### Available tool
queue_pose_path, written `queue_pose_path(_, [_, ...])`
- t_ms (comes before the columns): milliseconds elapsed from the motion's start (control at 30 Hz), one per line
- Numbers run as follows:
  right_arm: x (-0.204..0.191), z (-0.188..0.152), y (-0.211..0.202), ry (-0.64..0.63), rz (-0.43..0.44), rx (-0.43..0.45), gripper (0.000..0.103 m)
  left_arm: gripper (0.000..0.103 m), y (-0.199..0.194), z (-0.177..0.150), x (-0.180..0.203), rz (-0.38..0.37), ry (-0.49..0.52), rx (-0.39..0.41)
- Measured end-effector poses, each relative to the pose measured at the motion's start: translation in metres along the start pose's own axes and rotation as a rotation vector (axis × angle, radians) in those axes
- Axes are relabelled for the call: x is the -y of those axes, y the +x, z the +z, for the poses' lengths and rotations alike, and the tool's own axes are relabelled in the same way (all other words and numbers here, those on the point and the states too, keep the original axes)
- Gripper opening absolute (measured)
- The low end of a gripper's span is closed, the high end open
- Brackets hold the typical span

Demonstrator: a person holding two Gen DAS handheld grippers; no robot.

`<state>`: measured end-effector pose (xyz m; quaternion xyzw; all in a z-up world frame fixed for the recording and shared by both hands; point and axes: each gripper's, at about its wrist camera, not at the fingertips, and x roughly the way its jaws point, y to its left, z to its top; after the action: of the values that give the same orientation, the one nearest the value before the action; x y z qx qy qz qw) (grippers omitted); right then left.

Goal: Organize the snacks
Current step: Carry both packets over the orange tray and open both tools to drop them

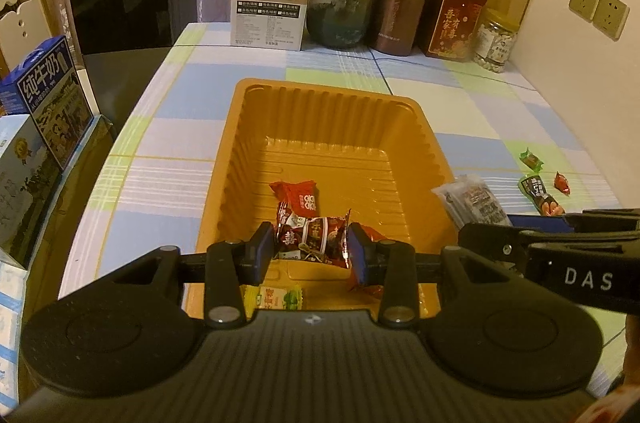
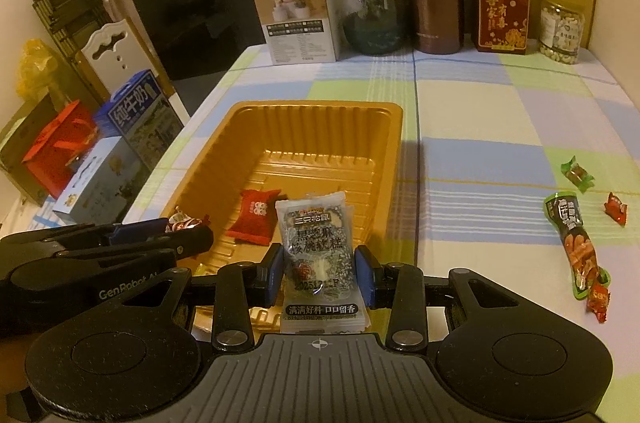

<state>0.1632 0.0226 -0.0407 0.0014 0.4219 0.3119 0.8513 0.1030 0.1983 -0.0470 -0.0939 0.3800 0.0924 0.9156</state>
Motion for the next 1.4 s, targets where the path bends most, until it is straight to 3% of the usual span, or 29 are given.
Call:
queue_pose_path(33, [0.000,0.000,0.001,0.001,0.000,-0.001,0.038,0.051,0.001,0.000,-0.001,-0.002,-0.003,0.001])
queue_pose_path(67, [0.000,0.000,0.001,0.003,0.000,-0.001,0.038,0.055,0.002,0.000,-0.001,0.002,-0.005,0.001])
queue_pose_path(1167, [-0.007,0.007,0.013,0.041,0.036,0.016,0.039,0.055,-0.017,-0.012,-0.017,0.034,-0.014,0.005])
queue_pose_path(1233, [-0.003,0.009,0.012,0.053,0.055,0.026,0.041,0.055,-0.018,-0.013,-0.018,0.036,-0.016,0.005])
queue_pose_path(1300, [0.000,0.008,0.009,0.058,0.049,0.045,0.050,0.055,-0.019,-0.014,-0.017,0.036,-0.018,0.006])
queue_pose_path(1400, [0.009,0.005,-0.002,0.086,0.025,0.059,0.052,0.055,-0.023,-0.016,-0.015,0.033,-0.023,0.010])
